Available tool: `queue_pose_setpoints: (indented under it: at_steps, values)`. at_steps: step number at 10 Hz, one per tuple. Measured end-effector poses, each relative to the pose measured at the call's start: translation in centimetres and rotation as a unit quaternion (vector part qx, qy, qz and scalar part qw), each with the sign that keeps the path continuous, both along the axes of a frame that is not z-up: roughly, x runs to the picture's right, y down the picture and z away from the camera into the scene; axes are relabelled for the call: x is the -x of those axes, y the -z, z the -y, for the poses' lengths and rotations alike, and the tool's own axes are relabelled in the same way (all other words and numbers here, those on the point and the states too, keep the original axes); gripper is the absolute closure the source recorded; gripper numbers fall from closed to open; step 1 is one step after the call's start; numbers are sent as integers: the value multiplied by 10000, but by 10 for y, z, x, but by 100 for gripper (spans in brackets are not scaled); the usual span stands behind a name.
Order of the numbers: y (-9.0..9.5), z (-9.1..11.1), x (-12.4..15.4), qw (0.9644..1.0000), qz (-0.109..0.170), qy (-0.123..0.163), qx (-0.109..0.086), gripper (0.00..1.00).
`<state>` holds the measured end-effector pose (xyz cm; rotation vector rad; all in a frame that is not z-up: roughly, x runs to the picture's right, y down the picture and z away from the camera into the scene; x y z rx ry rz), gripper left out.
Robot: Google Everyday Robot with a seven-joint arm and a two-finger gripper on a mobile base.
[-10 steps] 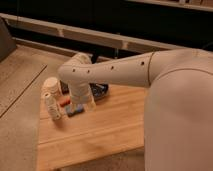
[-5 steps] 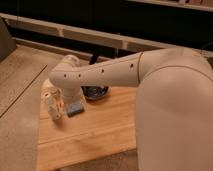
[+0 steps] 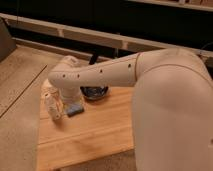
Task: Knock the bottle over
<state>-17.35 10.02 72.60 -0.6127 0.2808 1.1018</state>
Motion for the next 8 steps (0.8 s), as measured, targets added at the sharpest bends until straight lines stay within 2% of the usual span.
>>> queue_pose_setpoints:
  at_steps: [1, 2, 4, 6, 8]
  values:
    - [-3, -19, 19, 9981, 316, 451, 288, 35]
    - [-4, -25, 26, 9967, 427, 580, 381, 35]
    - [-14, -38, 39, 9898, 662, 1001, 767, 35]
    - [-27, -33, 39, 9881, 604, 1088, 902, 35]
    - [-44, -16, 33, 9899, 373, 999, 933, 35]
